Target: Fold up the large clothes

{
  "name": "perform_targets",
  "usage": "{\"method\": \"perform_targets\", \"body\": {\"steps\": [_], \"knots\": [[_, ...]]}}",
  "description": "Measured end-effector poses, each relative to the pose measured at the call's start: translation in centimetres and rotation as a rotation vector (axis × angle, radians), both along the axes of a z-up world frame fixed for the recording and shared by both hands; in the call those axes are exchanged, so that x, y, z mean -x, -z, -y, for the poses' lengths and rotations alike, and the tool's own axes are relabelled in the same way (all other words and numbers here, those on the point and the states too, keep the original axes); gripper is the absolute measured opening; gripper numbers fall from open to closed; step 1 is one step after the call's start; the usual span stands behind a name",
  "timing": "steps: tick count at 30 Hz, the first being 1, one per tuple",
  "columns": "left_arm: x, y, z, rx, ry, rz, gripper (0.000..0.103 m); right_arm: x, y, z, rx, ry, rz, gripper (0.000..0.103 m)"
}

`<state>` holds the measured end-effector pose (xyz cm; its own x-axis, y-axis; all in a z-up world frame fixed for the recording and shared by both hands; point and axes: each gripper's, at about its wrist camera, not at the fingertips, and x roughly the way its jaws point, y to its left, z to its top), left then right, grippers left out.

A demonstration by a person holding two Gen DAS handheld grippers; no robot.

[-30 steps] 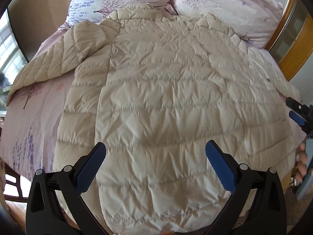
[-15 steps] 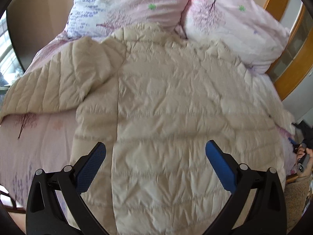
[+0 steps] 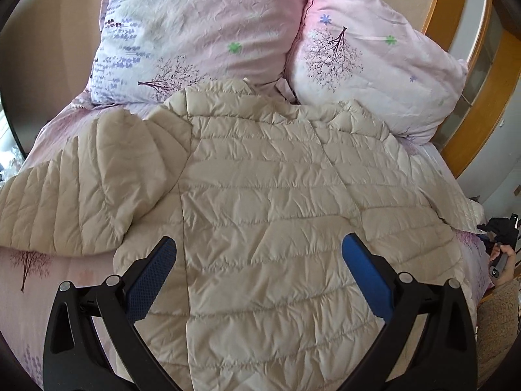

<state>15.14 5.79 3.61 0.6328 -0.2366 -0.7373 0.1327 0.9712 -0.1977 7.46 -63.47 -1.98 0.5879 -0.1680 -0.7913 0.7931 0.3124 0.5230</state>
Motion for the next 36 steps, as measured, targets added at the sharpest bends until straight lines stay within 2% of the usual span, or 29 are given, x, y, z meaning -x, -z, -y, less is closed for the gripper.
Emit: {"method": "perform_targets", "body": {"steps": [3, 5, 8, 10, 15, 20, 24, 27, 28, 29, 30, 32, 34, 36], "knots": [[-0.4, 0.3, -0.1, 0.032, 0.012, -0.006, 0.102, -1.3, -1.3, -1.1, 0.109, -0.031, -0.035, 0.005], [-0.5, 0.4, -0.3, 0.078, 0.028, -0.007, 0.102, -2.3, -3.0, -2.5, 0.203, -0.063, -0.041, 0.004], [-0.5, 0.3, -0.6, 0.181, 0.052, -0.002, 0.102, -3.7, -6.1, -5.8, 0.33, -0.163, 0.016, 0.004], [-0.7, 0.2, -0.8, 0.258, 0.064, -0.008, 0.102, -4.8, -8.2, -8.9, 0.375, -0.264, 0.088, 0.004], [-1.4, 0.1, -0.3, 0.406, 0.105, -0.039, 0.102, -7.9, -11.9, -20.4, 0.451, -0.629, 0.25, 0.004], [-2.7, 0.7, 0.6, 0.538, 0.132, -0.099, 0.1, -10.4, -10.7, -31.4, 0.395, -0.96, 0.315, 0.004], [-4.1, 1.5, 1.8, 0.628, 0.14, -0.15, 0.095, -11.3, -7.8, -38.2, 0.343, -1.155, 0.27, 0.004], [-4.9, 2.1, 2.7, 0.652, 0.145, -0.185, 0.093, -11.5, -5.7, -41.6, 0.315, -1.257, 0.225, 0.005], [-5.2, 2.5, 3.2, 0.657, 0.146, -0.203, 0.092, -11.4, -5.2, -42.3, 0.299, -1.294, 0.213, 0.007], [-5.5, 2.9, 3.7, 0.666, 0.148, -0.223, 0.092, -11.0, -5.0, -42.2, 0.285, -1.311, 0.204, 0.015], [-5.6, 3.2, 3.9, 0.671, 0.149, -0.233, 0.092, -10.9, -5.0, -42.6, 0.274, -1.325, 0.197, 0.043], [-6.1, 4.0, 4.8, 0.677, 0.151, -0.267, 0.091, -9.4, -5.3, -42.1, 0.251, -1.317, 0.212, 0.079], [-6.5, 4.6, 5.3, 0.678, 0.149, -0.29, 0.089, -8.1, -6.1, -41.1, 0.222, -1.299, 0.239, 0.08], [-6.8, 5.0, 5.8, 0.674, 0.142, -0.306, 0.086, -7.6, -6.7, -39.5, 0.145, -1.262, 0.252, 0.08]]}}
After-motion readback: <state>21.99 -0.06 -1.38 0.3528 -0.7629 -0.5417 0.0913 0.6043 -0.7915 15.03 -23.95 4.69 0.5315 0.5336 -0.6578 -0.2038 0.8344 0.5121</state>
